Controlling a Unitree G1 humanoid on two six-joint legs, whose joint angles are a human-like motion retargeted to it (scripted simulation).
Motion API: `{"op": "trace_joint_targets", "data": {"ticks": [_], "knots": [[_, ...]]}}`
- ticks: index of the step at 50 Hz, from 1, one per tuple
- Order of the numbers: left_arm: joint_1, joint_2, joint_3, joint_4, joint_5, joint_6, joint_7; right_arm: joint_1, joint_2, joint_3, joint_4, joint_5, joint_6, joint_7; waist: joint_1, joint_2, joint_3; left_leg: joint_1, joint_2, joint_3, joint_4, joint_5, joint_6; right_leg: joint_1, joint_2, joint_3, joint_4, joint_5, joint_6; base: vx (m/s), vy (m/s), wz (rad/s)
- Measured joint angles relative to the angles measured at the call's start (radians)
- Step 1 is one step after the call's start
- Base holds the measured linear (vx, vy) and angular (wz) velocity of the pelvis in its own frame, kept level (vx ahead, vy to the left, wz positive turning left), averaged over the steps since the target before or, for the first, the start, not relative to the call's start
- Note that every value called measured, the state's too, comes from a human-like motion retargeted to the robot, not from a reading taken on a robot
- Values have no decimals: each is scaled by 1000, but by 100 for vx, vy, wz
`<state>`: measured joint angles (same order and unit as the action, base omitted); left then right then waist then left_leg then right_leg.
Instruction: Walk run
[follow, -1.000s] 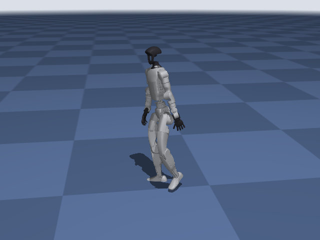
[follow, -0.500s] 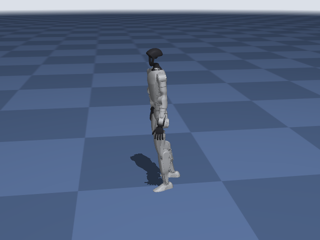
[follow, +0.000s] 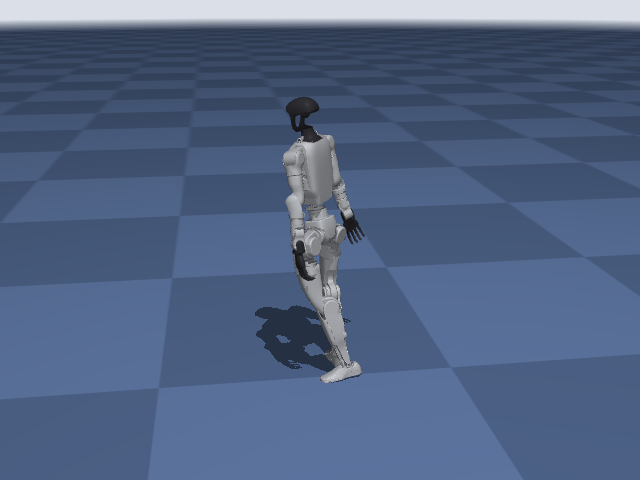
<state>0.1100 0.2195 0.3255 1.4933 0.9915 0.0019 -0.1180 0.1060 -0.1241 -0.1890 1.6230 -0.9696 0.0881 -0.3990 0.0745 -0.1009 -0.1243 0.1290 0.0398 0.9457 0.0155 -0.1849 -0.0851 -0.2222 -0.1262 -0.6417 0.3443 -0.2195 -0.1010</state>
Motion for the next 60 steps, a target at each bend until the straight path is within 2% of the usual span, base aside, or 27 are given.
{"op": "trace_joint_targets", "data": {"ticks": [3,5,7,9,12,14,16,18,19,21,23,25,29,33,35,37,39,42,45,50,52,55,60], "knots": [[-3,-46,26,0,-86,-86,165,-20,-7,-37,2,-27,47,15,-49,6,3,-8,31,54,122,22,-2,39,-53,-68,-41,27,12,10,-6,-54],[-7,-53,38,4,-109,-172,277,-18,-12,-26,-22,-5,36,19,-78,-16,-2,-28,49,51,257,73,32,60,-74,-27,-87,38,11,20,-8,-92],[-19,-44,35,-11,-97,-233,340,-18,-13,-26,-55,8,24,31,-104,-43,-7,-88,63,-29,417,91,95,52,-106,47,-100,47,17,23,-15,-84],[-34,-32,26,-40,-92,-262,352,-31,-3,-46,-88,-1,35,26,-94,-33,-5,-205,96,-196,565,62,51,48,-90,83,-121,61,16,6,-3,-156],[-51,-21,29,-72,-134,-260,327,-59,15,-42,-126,2,45,5,-76,-1,12,-337,99,-426,619,29,-60,30,-33,193,-144,90,7,0,-3,-230],[-62,-8,26,-73,-163,-255,297,-66,23,-16,-155,25,30,8,-59,2,24,-370,89,-522,554,22,-54,10,-12,294,-138,103,4,4,1,-258],[-74,11,5,-72,-175,-246,260,-68,25,6,-185,36,6,28,-39,2,36,-390,75,-622,468,17,3,-6,10,392,-130,107,4,6,5,-251],[-80,24,-20,-76,-170,-223,235,-69,24,15,-212,14,-12,50,-16,7,48,-408,31,-794,392,14,53,-23,35,493,-116,106,12,6,7,-260],[-80,25,-28,-78,-164,-207,233,-72,23,18,-221,-7,-15,58,-5,11,55,-411,2,-914,362,22,44,-34,52,546,-104,106,19,5,8,-277],[-75,21,-34,-78,-156,-179,239,-75,22,27,-233,-48,-11,67,11,20,69,-404,-48,-1141,310,56,-10,-53,92,655,-82,107,35,7,7,-292],[-71,13,-35,-69,-161,-157,238,-78,22,40,-238,-70,0,65,12,21,79,-397,-70,-1236,289,70,-39,-74,132,760,-60,110,54,6,7,-281],[-75,4,-41,-58,-179,-140,214,-82,24,44,-237,-69,9,65,-6,14,83,-388,-60,-1190,298,36,-38,-99,162,848,-46,114,78,-1,5,-231],[-97,-25,-52,-63,-211,-93,132,-87,28,17,-225,-32,2,117,-123,15,84,-356,-42,-1084,256,8,59,-136,177,907,-69,133,150,-11,8,-128],[-120,-61,10,-123,-222,-66,66,-96,31,16,-206,15,1,163,-207,-14,91,-355,-27,-939,228,-1,103,-176,164,957,-134,171,209,-33,4,-188],[-131,-64,32,-154,-253,-67,33,-99,27,29,-188,35,9,160,-222,-25,84,-342,-14,-842,201,-12,137,-211,112,817,-143,152,172,-33,4,-255],[-139,-56,51,-178,-286,-64,11,-100,24,40,-173,35,28,149,-193,-36,71,-329,7,-709,182,-24,158,-236,49,580,-100,75,106,-34,1,-337],[-141,-51,73,-194,-311,-55,10,-107,22,44,-151,25,42,138,-146,-57,57,-315,19,-568,177,-38,166,-228,-10,325,-31,-4,85,-34,-1,-351],[-120,-47,107,-200,-344,-52,23,-122,23,29,-112,-14,41,134,-97,-63,30,-289,35,-407,172,-53,165,-184,-39,134,99,-38,83,-19,7,-324],[-73,-46,140,-190,-360,-58,11,-138,7,27,-87,-79,-12,174,-107,-26,-4,-264,58,-325,166,-62,154,-118,-23,79,175,-48,135,-4,5,-236],[8,-72,182,-166,-326,-52,-2,-166,-15,22,-82,-134,-16,192,-82,-6,-35,-199,22,-165,120,-65,134,39,5,34,-16,-13,116,-5,-8,-212],[29,-83,180,-151,-297,-55,0,-166,-17,25,-82,-108,-2,164,-65,-3,-25,-154,-5,-112,89,-56,120,93,22,61,-114,-41,124,1,-10,-149],[50,-108,183,-140,-239,-70,30,-163,-13,33,-70,-57,13,134,-8,-4,-9,-88,-42,-9,44,-35,87,126,42,160,-207,4,90,3,-6,-145],[68,-139,133,-153,-161,-23,135,-168,-3,27,-71,-55,-5,157,-28,18,27,-96,-31,14,113,-1,66,130,23,183,-257,54,72,-8,-4,-21]]}}
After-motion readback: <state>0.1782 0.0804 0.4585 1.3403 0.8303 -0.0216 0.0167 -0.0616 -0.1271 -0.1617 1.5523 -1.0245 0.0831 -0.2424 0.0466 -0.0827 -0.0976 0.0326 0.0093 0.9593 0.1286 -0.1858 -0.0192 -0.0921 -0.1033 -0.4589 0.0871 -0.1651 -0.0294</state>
